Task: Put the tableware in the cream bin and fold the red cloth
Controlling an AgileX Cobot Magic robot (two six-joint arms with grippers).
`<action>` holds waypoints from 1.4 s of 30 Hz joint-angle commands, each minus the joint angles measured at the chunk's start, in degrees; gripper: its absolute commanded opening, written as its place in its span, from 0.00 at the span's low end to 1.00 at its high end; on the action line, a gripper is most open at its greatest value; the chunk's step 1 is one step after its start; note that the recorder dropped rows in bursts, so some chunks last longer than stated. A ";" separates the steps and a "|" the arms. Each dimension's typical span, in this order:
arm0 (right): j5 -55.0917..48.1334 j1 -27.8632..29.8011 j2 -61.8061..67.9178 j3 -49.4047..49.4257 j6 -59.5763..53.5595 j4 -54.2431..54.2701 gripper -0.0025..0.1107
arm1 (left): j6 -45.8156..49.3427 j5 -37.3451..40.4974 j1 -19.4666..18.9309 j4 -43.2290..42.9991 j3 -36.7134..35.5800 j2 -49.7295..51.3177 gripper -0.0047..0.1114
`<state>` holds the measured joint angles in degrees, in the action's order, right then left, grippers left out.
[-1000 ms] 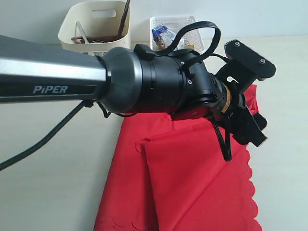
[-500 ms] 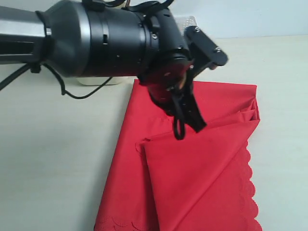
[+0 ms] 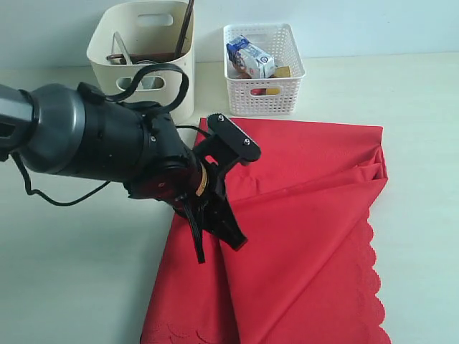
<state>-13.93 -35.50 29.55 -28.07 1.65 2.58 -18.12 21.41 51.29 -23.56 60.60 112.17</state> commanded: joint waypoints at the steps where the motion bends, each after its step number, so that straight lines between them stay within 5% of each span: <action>1: 0.52 0.29 0.11 0.30 -0.07 0.10 0.02 | -0.48 -6.95 0.68 5.23 -2.61 -0.82 0.06; 5: 0.52 0.29 0.11 0.30 0.08 0.10 0.02 | -0.12 -8.45 4.71 7.81 -3.33 -0.82 0.06; 11: 0.77 0.29 0.11 0.30 -0.04 0.10 0.02 | 3.73 -18.22 17.38 7.31 -3.09 -1.59 0.06; 16: 0.77 0.29 0.11 0.30 -0.04 0.10 0.02 | 9.10 -15.61 22.54 7.31 -1.62 -3.69 0.06; 22: 0.77 0.29 0.11 0.30 -0.04 0.10 0.02 | 8.71 -7.89 13.88 7.31 -2.21 -7.61 0.06; 34: 0.77 0.29 0.11 0.30 -0.04 0.10 0.02 | 3.92 -13.27 -5.75 7.31 -9.95 -7.25 0.06; 42: 1.58 0.29 0.11 0.30 -0.05 0.10 0.02 | 3.92 -19.97 -4.97 7.77 -13.30 -1.58 0.06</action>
<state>-13.60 -35.50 29.55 -28.07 1.65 2.58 -13.72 3.75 45.17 -16.31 47.92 108.15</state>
